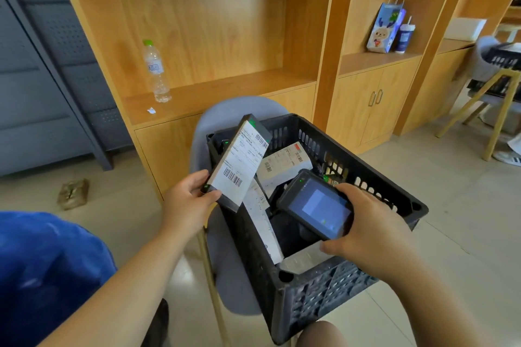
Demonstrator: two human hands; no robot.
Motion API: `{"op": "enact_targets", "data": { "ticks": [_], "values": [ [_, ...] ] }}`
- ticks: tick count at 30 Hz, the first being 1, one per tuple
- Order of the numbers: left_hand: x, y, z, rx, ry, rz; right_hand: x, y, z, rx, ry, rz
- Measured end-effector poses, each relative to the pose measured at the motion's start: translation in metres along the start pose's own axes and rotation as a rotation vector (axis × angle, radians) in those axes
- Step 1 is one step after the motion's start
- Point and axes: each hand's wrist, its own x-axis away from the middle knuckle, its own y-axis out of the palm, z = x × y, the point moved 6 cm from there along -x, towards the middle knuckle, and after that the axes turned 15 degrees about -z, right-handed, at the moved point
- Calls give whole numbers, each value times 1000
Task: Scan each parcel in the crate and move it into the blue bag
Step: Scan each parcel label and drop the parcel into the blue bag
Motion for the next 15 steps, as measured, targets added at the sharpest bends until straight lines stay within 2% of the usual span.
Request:
{"op": "enact_targets", "data": {
  "ticks": [5,15],
  "values": [
    [11,-2,4,-21,47,14,2,6,-15,134,-23,-73],
    [22,-8,5,-19,66,52,11,1,-21,177,-17,-48]
  ]
}}
